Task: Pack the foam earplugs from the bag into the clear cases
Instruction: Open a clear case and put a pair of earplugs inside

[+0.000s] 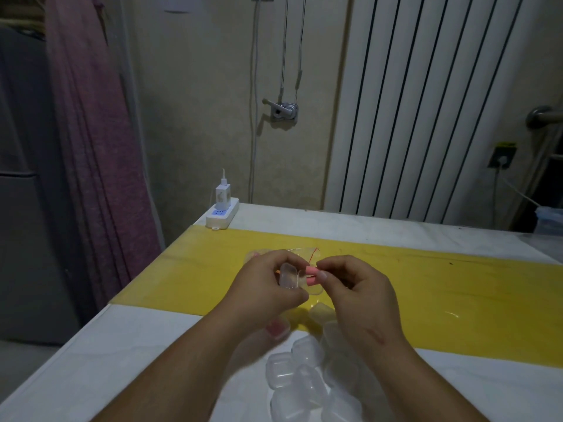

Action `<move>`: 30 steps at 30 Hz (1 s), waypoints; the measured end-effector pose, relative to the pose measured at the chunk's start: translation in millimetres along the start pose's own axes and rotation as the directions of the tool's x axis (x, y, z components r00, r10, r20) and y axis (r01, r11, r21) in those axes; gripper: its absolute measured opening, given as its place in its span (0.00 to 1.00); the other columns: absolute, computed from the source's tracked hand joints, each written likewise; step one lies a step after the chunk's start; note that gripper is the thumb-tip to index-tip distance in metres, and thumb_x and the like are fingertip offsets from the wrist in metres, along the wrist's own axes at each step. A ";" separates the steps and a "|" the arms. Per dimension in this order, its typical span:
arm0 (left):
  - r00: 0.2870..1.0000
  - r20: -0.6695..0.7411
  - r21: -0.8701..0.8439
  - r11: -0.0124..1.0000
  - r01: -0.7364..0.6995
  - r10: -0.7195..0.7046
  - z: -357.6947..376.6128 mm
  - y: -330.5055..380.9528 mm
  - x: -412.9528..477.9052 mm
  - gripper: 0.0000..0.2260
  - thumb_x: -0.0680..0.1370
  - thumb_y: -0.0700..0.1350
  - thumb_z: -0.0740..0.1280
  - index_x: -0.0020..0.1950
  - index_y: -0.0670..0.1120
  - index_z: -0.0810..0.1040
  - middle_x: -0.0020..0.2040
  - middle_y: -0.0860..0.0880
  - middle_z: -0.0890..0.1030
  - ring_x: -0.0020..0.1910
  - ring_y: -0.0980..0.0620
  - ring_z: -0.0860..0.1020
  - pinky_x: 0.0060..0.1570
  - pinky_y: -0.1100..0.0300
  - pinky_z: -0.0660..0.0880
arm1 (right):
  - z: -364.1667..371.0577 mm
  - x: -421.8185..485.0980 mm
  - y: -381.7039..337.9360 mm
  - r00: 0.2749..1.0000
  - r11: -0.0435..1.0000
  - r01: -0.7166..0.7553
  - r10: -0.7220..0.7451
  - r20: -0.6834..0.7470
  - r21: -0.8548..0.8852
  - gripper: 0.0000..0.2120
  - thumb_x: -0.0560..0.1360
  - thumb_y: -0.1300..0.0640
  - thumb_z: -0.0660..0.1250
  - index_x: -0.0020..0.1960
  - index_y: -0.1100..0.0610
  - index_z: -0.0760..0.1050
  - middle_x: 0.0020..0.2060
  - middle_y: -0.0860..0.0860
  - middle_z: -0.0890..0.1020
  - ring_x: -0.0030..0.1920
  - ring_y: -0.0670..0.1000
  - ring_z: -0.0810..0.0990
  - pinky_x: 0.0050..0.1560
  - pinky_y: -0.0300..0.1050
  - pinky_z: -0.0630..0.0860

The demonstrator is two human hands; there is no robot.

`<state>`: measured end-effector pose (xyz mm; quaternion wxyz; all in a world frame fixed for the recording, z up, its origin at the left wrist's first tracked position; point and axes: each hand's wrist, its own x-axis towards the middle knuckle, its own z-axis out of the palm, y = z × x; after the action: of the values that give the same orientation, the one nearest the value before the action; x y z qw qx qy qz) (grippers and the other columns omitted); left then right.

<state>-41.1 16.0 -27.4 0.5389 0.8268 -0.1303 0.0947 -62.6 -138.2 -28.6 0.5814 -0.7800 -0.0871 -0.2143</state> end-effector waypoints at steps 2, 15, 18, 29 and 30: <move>1.000 -0.004 -0.003 1.000 0.000 0.000 0.3 -0.4 0.2 0.15 0.66 0.39 0.76 0.47 0.56 0.82 0.45 0.56 0.82 0.44 0.56 0.80 0.43 0.60 0.77 | -0.3 0.5 0.4 1.000 1.000 -0.001 0.001 -0.003 -0.010 0.05 0.73 0.58 0.72 0.42 0.49 0.81 0.36 0.45 0.85 0.41 0.44 0.83 0.42 0.36 0.77; 1.000 -0.013 -0.100 0.995 0.017 -0.018 1.7 -4.2 3.2 0.15 0.63 0.42 0.77 0.46 0.57 0.82 0.49 0.51 0.82 0.51 0.51 0.80 0.49 0.53 0.80 | 1.7 1.4 2.2 0.999 0.983 0.037 -0.040 -0.013 -0.179 0.03 0.71 0.49 0.73 0.41 0.41 0.81 0.43 0.40 0.80 0.43 0.36 0.74 0.39 0.28 0.67; 0.999 -0.024 -0.144 0.989 0.027 -0.031 2.1 -1.7 2.9 0.16 0.60 0.45 0.77 0.45 0.58 0.82 0.50 0.49 0.82 0.50 0.51 0.81 0.51 0.50 0.81 | 0.6 2.6 2.6 0.999 0.978 0.027 -0.033 -0.023 -0.209 0.02 0.72 0.48 0.72 0.42 0.40 0.82 0.44 0.41 0.78 0.44 0.37 0.73 0.39 0.26 0.66; 0.999 0.002 -0.158 0.987 0.039 -0.039 2.8 -3.4 3.7 0.19 0.61 0.43 0.77 0.47 0.60 0.82 0.52 0.49 0.81 0.51 0.51 0.81 0.52 0.49 0.81 | 2.2 1.2 1.7 0.994 0.994 -0.104 0.103 -0.040 -0.024 0.08 0.73 0.54 0.72 0.48 0.47 0.74 0.41 0.44 0.82 0.38 0.41 0.80 0.39 0.40 0.78; 0.999 0.008 -0.158 0.986 0.042 -0.041 2.6 -3.2 3.2 0.20 0.62 0.41 0.77 0.49 0.60 0.82 0.52 0.50 0.81 0.51 0.52 0.80 0.52 0.50 0.81 | 1.9 1.2 1.3 0.991 0.991 -0.130 0.130 -0.035 0.001 0.09 0.73 0.54 0.73 0.49 0.47 0.74 0.41 0.45 0.83 0.38 0.42 0.82 0.40 0.44 0.80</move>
<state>-36.9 14.5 -30.2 0.6045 0.7842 -0.1214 0.0707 -60.6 -136.9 -29.7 0.5951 -0.7806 -0.0257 -0.1895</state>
